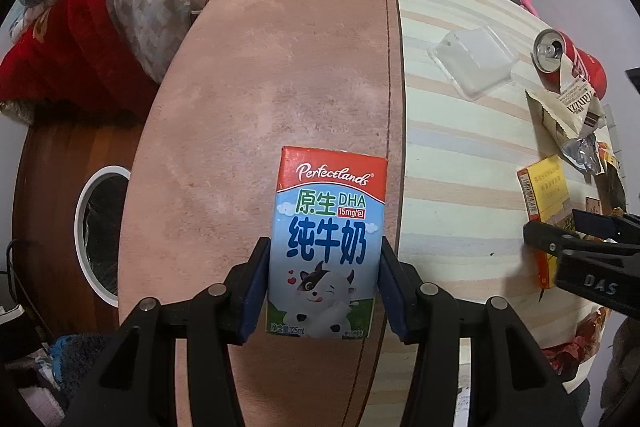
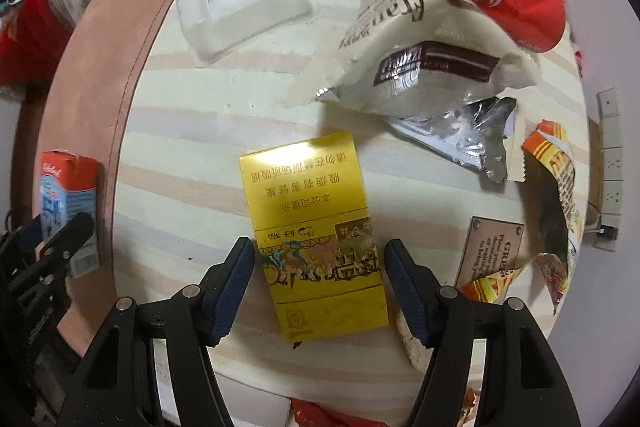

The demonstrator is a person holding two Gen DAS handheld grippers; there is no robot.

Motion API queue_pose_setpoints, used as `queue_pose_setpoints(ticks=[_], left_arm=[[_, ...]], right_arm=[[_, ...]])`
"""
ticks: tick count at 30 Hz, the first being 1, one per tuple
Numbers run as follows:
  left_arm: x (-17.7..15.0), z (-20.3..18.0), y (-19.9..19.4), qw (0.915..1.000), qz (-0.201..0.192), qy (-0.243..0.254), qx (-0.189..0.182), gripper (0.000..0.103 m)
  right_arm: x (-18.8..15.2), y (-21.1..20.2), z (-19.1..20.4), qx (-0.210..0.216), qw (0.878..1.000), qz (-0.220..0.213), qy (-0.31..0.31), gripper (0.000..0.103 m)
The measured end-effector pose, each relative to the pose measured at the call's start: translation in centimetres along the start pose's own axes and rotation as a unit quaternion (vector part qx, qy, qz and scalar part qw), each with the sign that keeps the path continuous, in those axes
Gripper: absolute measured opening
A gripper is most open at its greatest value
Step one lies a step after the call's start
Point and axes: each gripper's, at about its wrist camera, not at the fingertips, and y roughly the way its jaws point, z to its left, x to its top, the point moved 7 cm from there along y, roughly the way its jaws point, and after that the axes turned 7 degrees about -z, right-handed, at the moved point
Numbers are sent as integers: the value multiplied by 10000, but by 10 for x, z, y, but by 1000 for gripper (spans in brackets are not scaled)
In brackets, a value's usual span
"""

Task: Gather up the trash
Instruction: 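Grasp the milk carton with left tool while right tool grasps yellow cigarette box, then carry both items to the white bin and open both tools to drop them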

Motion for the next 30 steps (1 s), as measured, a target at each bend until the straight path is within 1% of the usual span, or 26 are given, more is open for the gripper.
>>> queue_pose_setpoints(ticks=[1, 4, 7, 8, 11, 14, 18, 20, 25, 27, 30], left_arm=[[4, 3, 2, 10000, -38, 14, 7, 47], [5, 12, -7, 9998, -185, 43, 42, 47], [4, 21, -21, 9994, -337, -6, -18, 47], [5, 23, -30, 9990, -446, 17, -27, 47], [5, 31, -58, 9971, -763, 65, -43, 47], [3, 42, -92, 9939, -1099, 0, -85, 47], [6, 66, -130, 9889, -1475, -132, -112, 47], [4, 82, -156, 9854, -1685, -224, -96, 47], [-7, 129, -195, 9778, -2058, -385, 18, 47], [-14, 151, -207, 9751, -2165, -471, 102, 47], [-25, 183, -218, 9724, -2241, -625, 197, 47]], right_arm=[[0, 0, 4, 7, 10000, -54, -26, 61], [-1, -4, 16, 43, 9999, -158, -18, 61], [-3, -22, 26, 83, 9990, -442, 80, 60], [-12, -28, 25, 126, 9985, -522, 117, 60], [-17, -54, 36, 216, 9958, -851, 250, 60], [-23, -86, 46, 354, 9922, -1149, 333, 60], [-34, -127, 70, 648, 9858, -1505, 369, 60], [-38, -144, 79, 791, 9825, -1651, 334, 60], [-52, -177, 130, 1162, 9729, -1992, 143, 60], [-59, -192, 159, 1358, 9679, -2116, 22, 60], [-65, -204, 203, 1596, 9626, -2185, -156, 60]])
